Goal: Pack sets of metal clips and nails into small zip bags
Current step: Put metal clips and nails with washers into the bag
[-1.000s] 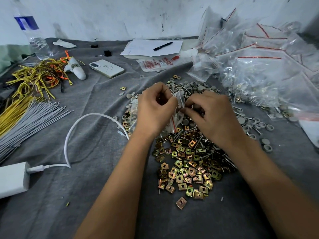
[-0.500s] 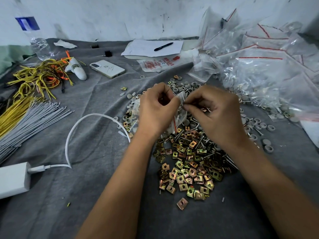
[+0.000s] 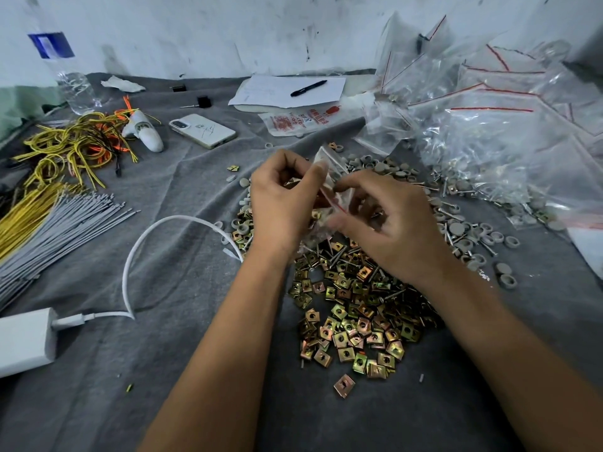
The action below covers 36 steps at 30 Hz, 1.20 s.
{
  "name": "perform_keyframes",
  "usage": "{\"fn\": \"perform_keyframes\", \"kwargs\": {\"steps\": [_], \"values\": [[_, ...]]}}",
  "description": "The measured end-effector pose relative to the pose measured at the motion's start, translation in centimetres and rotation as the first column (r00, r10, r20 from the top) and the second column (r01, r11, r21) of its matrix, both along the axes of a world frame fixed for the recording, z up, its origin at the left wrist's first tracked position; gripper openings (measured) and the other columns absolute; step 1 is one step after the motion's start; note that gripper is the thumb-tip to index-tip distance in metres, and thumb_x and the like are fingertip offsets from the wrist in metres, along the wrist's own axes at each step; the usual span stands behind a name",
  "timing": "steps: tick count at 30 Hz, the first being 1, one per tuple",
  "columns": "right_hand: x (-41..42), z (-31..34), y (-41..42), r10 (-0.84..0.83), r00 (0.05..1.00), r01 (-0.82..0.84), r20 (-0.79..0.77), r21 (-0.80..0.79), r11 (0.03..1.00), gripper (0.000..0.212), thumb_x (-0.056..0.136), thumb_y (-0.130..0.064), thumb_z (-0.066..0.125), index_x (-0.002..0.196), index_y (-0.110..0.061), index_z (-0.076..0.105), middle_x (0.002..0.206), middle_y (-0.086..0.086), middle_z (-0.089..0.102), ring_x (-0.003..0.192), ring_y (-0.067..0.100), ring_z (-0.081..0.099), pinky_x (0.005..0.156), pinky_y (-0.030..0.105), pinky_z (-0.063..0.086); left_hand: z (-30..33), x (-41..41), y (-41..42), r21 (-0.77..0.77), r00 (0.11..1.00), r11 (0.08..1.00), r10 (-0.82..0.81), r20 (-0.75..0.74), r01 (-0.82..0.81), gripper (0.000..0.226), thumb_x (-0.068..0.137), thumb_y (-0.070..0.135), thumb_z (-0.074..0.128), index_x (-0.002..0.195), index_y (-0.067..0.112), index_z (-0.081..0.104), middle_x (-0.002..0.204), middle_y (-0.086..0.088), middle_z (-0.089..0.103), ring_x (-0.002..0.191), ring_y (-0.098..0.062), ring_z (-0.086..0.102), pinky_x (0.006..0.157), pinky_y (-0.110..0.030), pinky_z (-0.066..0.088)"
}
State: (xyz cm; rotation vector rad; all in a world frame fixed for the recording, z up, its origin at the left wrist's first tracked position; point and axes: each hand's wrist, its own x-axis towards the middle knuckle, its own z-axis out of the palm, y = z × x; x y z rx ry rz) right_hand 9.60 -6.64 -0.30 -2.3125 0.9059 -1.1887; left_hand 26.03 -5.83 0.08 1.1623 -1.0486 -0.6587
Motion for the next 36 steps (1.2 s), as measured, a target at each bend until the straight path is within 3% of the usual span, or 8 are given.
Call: {"fn": "perform_keyframes", "kwargs": {"steps": [5,9,14,19,23,27,33,36], "values": [[-0.5,-0.4,-0.7,-0.099,0.987,0.089,0.123,0.085,0.992,0.012,0.095,-0.017,0.071,0.106,-0.013,0.072,0.097,-0.003,0.073,0.082,0.010,0.072,0.062,0.033,0.062,0.4,-0.1,0.3,-0.032,0.979,0.997,-0.071,-0.193,0.066,0.022,0.102,0.017,0.061,0.084,0.005,0.060,0.074,-0.007,0.069,0.066,-0.023,0.069,0.063,-0.035,0.060],[-1.0,0.4,-0.8,0.040,0.901,-0.120,0.433,0.160,0.980,0.012,0.101,-0.010,0.061,0.102,-0.021,0.067,0.098,0.001,0.070,0.086,0.018,0.072,0.065,0.032,0.063,0.2,1.0,0.0,-0.063,0.994,0.992,0.111,-0.012,-0.111,0.026,0.098,0.038,0.053,0.093,0.014,0.061,0.094,-0.006,0.065,0.089,-0.020,0.061,0.083,-0.043,0.050],[-1.4,0.9,-1.1,-0.029,0.814,-0.129,0.580,0.231,0.964,0.014,0.105,-0.021,0.056,0.099,-0.030,0.063,0.101,0.008,0.070,0.097,0.027,0.074,0.060,0.039,0.064,-0.1,0.2,0.1,0.153,0.979,0.971,-0.196,0.064,0.184,0.079,0.090,0.076,0.029,0.116,0.010,0.064,0.108,-0.003,0.074,0.106,-0.022,0.070,0.103,-0.054,0.049],[-2.1,1.0,-1.8,-0.163,0.700,-0.036,0.695,0.262,0.964,0.006,0.105,-0.021,0.056,0.101,-0.023,0.059,0.091,0.006,0.076,0.088,0.030,0.076,0.056,0.032,0.060,-0.5,0.3,0.2,0.070,0.930,0.940,-0.342,0.138,0.335,0.022,0.102,0.030,0.059,0.111,0.012,0.067,0.097,-0.003,0.078,0.083,-0.019,0.077,0.072,-0.031,0.061],[-2.1,0.8,-2.0,-0.256,0.694,-0.061,0.673,0.409,0.911,0.016,0.101,-0.034,0.062,0.110,-0.024,0.054,0.108,0.022,0.071,0.096,0.042,0.071,0.066,0.045,0.063,-0.6,0.0,0.2,0.077,0.961,0.960,-0.273,0.042,0.269,0.027,0.108,0.019,0.052,0.092,0.004,0.068,0.079,-0.013,0.076,0.067,-0.033,0.076,0.056,-0.039,0.062],[-2.0,0.0,-2.0,-0.181,0.895,-0.127,0.407,0.623,0.772,0.037,0.091,-0.055,0.067,0.109,-0.023,0.066,0.107,0.006,0.075,0.092,0.025,0.076,0.069,0.040,0.064,-0.6,-0.5,-0.2,0.079,0.964,0.977,-0.179,-0.194,0.198,0.029,0.109,0.018,0.050,0.090,0.003,0.066,0.076,-0.011,0.075,0.063,-0.027,0.074,0.057,-0.037,0.062],[-1.8,-0.7,-1.9,-0.082,0.958,-0.073,0.276,0.507,0.859,0.008,0.098,-0.021,0.068,0.092,-0.024,0.073,0.091,0.005,0.078,0.083,0.026,0.077,0.070,0.046,0.064,-0.6,-0.3,-0.4,0.114,0.947,0.979,-0.128,-0.295,0.168,0.032,0.108,0.013,0.052,0.080,0.011,0.068,0.074,-0.006,0.073,0.067,-0.022,0.070,0.068,-0.038,0.060],[-2.0,-0.3,-1.6,-0.027,0.955,-0.130,0.297,0.495,0.859,0.004,0.098,-0.018,0.068,0.094,-0.015,0.068,0.084,0.009,0.077,0.067,0.035,0.074,0.050,0.047,0.061,-0.5,0.2,-0.3,0.116,0.948,0.983,-0.100,-0.301,0.141,0.026,0.106,0.011,0.054,0.084,0.009,0.068,0.075,-0.006,0.071,0.067,-0.022,0.067,0.066,-0.038,0.058]]}}
